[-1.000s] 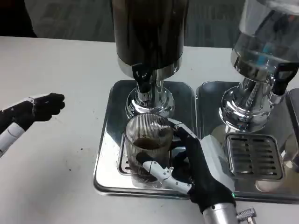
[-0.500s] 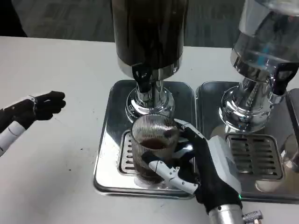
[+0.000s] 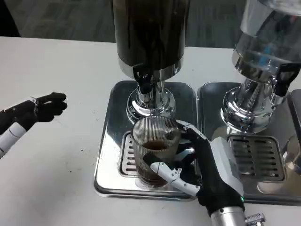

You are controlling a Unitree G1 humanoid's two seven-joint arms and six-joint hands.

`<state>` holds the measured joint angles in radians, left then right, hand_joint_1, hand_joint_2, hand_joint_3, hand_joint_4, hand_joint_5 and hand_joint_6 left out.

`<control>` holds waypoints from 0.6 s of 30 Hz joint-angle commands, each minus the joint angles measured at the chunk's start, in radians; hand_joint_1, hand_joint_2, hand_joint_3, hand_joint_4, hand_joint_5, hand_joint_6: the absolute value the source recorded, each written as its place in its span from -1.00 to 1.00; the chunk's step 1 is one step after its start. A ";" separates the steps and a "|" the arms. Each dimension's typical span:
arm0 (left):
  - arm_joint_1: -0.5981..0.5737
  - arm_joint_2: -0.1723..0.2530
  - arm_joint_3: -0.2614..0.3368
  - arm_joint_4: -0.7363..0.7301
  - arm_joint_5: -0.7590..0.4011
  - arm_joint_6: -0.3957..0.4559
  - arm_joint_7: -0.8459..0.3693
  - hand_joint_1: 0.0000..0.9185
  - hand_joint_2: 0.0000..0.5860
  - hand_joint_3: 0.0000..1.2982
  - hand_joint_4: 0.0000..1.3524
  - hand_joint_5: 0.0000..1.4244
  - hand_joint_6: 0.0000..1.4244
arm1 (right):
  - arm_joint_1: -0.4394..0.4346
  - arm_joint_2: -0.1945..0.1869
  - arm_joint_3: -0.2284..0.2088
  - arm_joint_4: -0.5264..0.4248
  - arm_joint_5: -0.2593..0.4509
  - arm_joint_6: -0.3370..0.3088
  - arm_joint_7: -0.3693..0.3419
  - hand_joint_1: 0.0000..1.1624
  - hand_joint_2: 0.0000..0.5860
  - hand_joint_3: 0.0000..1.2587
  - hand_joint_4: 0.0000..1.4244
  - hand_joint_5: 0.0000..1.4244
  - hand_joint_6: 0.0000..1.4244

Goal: Grasp the cup under the faucet to collect the drink, then remove the cup.

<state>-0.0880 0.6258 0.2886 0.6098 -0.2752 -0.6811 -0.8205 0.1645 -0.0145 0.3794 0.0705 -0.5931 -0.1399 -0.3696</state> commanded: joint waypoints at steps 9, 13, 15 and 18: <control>-0.013 -0.003 -0.010 0.016 -0.003 -0.006 -0.013 -1.00 -0.47 -0.64 -0.66 -0.71 -0.70 | 0.007 0.002 -0.004 -0.015 0.015 -0.055 -0.028 0.04 -0.13 -0.37 -0.33 -0.15 0.14; -0.012 -0.002 -0.009 0.015 -0.004 -0.005 -0.012 -1.00 -0.47 -0.64 -0.66 -0.71 -0.70 | 0.012 0.003 -0.006 -0.016 0.012 -0.066 -0.044 0.08 -0.11 -0.33 -0.30 -0.12 0.17; -0.013 -0.002 -0.009 0.016 -0.003 -0.005 -0.012 -1.00 -0.47 -0.64 -0.67 -0.71 -0.70 | 0.012 0.002 -0.007 -0.015 0.013 -0.068 -0.045 0.09 -0.10 -0.33 -0.28 -0.09 0.21; -0.013 -0.002 -0.009 0.016 -0.003 -0.006 -0.011 -1.00 -0.47 -0.64 -0.67 -0.72 -0.70 | 0.013 0.003 -0.010 -0.010 0.015 -0.071 -0.050 0.11 -0.13 -0.32 -0.27 -0.07 0.24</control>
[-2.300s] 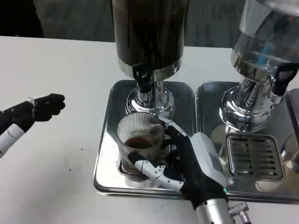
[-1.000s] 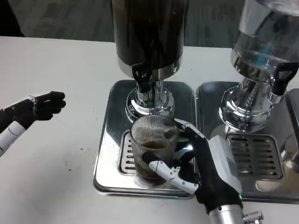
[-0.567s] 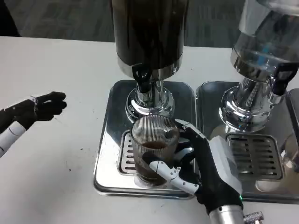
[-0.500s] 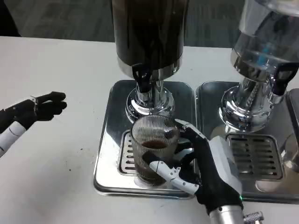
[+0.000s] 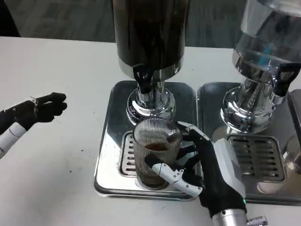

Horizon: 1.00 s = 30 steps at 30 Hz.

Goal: Grasp the cup under the faucet to collect the drink, then remove the cup.

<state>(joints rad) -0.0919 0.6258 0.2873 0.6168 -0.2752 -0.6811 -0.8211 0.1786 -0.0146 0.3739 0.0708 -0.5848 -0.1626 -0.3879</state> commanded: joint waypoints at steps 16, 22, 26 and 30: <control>-0.011 -0.003 -0.007 0.014 -0.004 -0.006 -0.011 -1.00 -0.46 -0.64 -0.67 -0.72 -0.70 | 0.002 0.005 -0.013 -0.002 0.016 -0.084 -0.055 0.14 -0.16 -0.30 -0.25 -0.04 0.28; -0.013 -0.004 -0.009 0.014 -0.004 -0.007 -0.012 -1.00 -0.46 -0.64 -0.67 -0.72 -0.70 | 0.021 0.003 -0.024 -0.009 0.019 -0.091 -0.062 0.16 -0.15 -0.30 -0.25 -0.02 0.30; -0.014 -0.007 -0.010 0.014 -0.004 -0.006 -0.012 -1.00 -0.46 -0.64 -0.67 -0.71 -0.70 | 0.026 0.005 -0.026 -0.015 0.012 -0.093 -0.071 0.17 -0.18 -0.29 -0.25 -0.02 0.31; -0.014 -0.009 -0.012 0.013 -0.004 -0.006 -0.012 -1.00 -0.46 -0.64 -0.67 -0.71 -0.70 | 0.028 0.006 -0.029 -0.019 0.020 -0.095 -0.066 0.18 -0.19 -0.28 -0.25 -0.02 0.31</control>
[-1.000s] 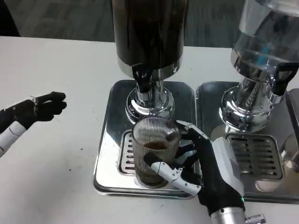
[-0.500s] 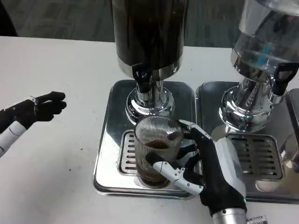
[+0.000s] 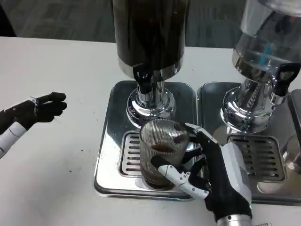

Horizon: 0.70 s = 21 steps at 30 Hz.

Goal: Grasp the cup under the faucet to collect the drink, then remove the cup.

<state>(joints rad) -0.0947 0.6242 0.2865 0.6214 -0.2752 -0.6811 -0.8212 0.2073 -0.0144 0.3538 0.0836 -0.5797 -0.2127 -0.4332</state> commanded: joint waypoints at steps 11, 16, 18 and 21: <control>-0.016 -0.006 -0.015 0.017 -0.005 -0.010 -0.011 -1.00 -0.46 -0.65 -0.67 -0.71 -0.70 | 0.017 0.004 -0.015 -0.045 0.026 -0.061 -0.031 0.19 -0.20 -0.28 -0.25 -0.02 0.32; -0.023 -0.006 -0.018 0.025 -0.005 -0.012 -0.013 -1.00 -0.46 -0.66 -0.67 -0.71 -0.69 | 0.041 0.000 -0.023 -0.071 0.022 -0.066 -0.034 0.19 -0.20 -0.28 -0.25 -0.01 0.33; -0.026 -0.006 -0.020 0.026 -0.004 -0.013 -0.014 -1.00 -0.46 -0.66 -0.67 -0.71 -0.69 | 0.053 0.000 -0.025 -0.082 0.020 -0.069 -0.037 0.20 -0.22 -0.28 -0.24 0.00 0.34; -0.029 -0.007 -0.023 0.026 -0.003 -0.014 -0.017 -1.00 -0.46 -0.66 -0.67 -0.71 -0.69 | 0.065 -0.001 -0.028 -0.097 0.017 -0.071 -0.040 0.21 -0.22 -0.28 -0.24 0.01 0.35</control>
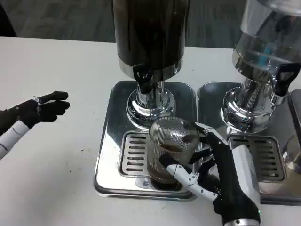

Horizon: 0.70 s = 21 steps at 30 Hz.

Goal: Grasp the cup under the faucet to collect the drink, then remove the cup.

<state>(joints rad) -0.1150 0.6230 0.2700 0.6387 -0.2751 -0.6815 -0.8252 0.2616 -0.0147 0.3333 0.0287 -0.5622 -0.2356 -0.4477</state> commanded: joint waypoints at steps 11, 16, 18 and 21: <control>-0.008 -0.008 -0.025 0.003 0.012 -0.035 -0.013 -1.00 -0.46 -0.66 -0.67 -0.71 -0.68 | 0.044 -0.006 -0.020 -0.094 0.001 -0.060 -0.023 0.23 -0.22 -0.26 -0.23 0.02 0.36; -0.007 -0.012 -0.032 0.001 0.019 -0.045 -0.008 -1.00 -0.46 -0.66 -0.67 -0.72 -0.68 | 0.067 -0.017 -0.027 -0.121 0.002 -0.063 -0.019 0.23 -0.22 -0.26 -0.23 0.02 0.36; -0.007 -0.009 -0.034 0.001 0.030 -0.061 -0.003 -1.00 -0.46 -0.66 -0.68 -0.72 -0.68 | 0.075 -0.019 -0.027 -0.130 0.007 -0.068 -0.016 0.24 -0.24 -0.26 -0.23 0.02 0.38; -0.006 -0.005 -0.038 -0.002 0.049 -0.092 0.007 -1.00 -0.46 -0.66 -0.72 -0.74 -0.70 | 0.081 -0.021 -0.029 -0.149 0.008 -0.069 -0.014 0.25 -0.24 -0.26 -0.23 0.02 0.38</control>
<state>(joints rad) -0.1163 0.6163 0.2452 0.6396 -0.2551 -0.7368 -0.8290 0.3434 -0.0404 0.3099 -0.0726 -0.5612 -0.2545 -0.4504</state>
